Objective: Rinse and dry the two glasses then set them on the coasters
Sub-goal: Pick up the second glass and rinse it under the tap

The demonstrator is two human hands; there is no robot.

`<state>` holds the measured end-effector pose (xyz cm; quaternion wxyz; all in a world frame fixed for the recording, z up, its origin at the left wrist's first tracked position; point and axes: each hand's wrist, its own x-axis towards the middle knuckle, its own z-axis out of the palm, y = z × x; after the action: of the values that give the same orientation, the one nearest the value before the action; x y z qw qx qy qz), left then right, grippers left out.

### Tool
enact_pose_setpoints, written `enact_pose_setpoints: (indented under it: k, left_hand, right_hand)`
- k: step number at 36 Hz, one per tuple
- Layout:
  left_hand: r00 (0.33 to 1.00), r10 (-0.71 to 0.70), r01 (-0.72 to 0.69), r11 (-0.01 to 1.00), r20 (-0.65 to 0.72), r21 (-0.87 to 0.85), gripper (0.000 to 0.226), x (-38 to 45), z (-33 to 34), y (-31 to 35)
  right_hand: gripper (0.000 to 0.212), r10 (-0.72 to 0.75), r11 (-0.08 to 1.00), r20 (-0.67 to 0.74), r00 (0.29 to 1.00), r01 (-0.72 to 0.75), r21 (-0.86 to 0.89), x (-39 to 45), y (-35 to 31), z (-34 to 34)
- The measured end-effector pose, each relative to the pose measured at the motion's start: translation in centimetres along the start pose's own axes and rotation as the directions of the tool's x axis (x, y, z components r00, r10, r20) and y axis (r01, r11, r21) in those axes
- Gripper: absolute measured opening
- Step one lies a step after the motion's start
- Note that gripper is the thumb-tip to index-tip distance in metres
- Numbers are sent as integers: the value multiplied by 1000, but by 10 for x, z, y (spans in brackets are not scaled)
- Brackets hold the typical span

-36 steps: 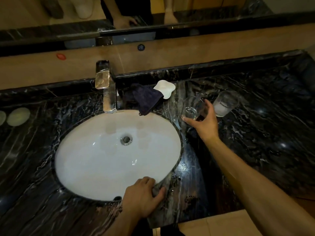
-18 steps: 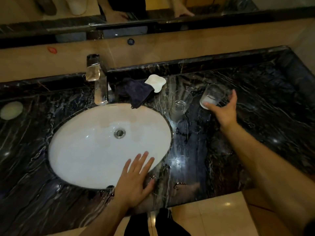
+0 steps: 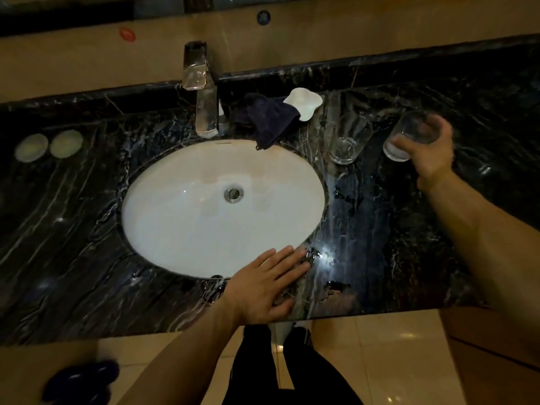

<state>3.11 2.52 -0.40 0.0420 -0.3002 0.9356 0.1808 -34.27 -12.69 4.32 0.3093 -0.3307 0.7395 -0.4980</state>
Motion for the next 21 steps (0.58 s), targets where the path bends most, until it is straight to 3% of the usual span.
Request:
enact_pose_setpoints:
  k: [6,15,21]
  left_hand:
    - [1000,-16,15,999,12,32,77,0,2,0]
    - [1000,-12,13,1000,11,-19,77,1,0,0]
    - [993,58,-50,995,98,-84,68,2,-28,-13]
  right_hand:
    - [70,-50,998,-1,999,50,28,-64,-5,-8]
    - [74,19,1000,256,967,-12,-27,-168,-18,12]
    - [79,84,988,385,919,-28,-150,-196,-15,64]
